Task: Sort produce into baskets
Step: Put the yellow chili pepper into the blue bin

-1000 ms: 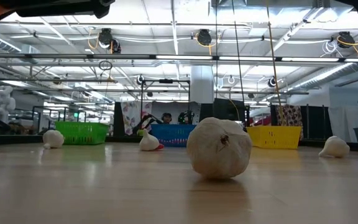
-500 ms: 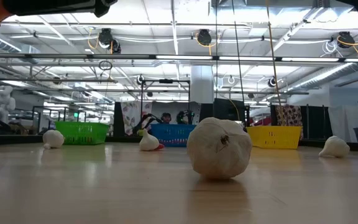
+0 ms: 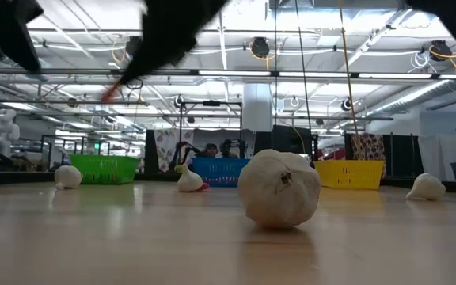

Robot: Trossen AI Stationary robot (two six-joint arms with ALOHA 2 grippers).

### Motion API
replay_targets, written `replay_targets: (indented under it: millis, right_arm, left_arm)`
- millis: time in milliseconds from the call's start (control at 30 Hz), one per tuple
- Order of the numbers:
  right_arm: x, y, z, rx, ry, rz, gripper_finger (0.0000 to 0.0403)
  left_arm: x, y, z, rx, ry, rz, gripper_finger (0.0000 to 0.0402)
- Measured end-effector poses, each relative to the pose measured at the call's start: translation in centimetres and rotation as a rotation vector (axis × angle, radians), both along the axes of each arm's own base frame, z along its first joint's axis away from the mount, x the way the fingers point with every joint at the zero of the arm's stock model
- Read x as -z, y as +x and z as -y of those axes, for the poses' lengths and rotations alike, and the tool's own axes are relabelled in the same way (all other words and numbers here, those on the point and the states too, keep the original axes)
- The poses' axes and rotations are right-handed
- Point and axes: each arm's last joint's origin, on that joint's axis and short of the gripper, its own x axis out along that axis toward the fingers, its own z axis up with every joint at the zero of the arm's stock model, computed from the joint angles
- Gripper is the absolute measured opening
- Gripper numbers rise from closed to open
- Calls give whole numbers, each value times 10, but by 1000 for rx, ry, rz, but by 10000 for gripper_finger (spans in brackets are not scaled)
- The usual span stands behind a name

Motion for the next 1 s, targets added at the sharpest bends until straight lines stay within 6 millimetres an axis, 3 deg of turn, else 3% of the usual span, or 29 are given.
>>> replay_targets:
  millis: [200,367,500,633,833,1000]
  right_arm:
    - [3,-12,89,200,51,-156,1]
    - [4,-24,146,292,123,-200,0]
    - [-10,-30,174,305,175,-130,0]
    - [-17,-37,196,350,174,-93,0]
    - [-17,-47,223,418,186,-99,0]
    - [-6,-61,238,445,202,-173,0]
  left_arm:
    - [10,-9,-13,-49,88,-67,248]
    - [30,-13,-16,-2,50,-45,248]
    - [43,-10,-24,58,-23,43,248]
    - [47,3,-46,86,-118,180,248]
    - [56,14,-73,133,-235,359,248]
    - [70,6,-82,121,-231,405,248]
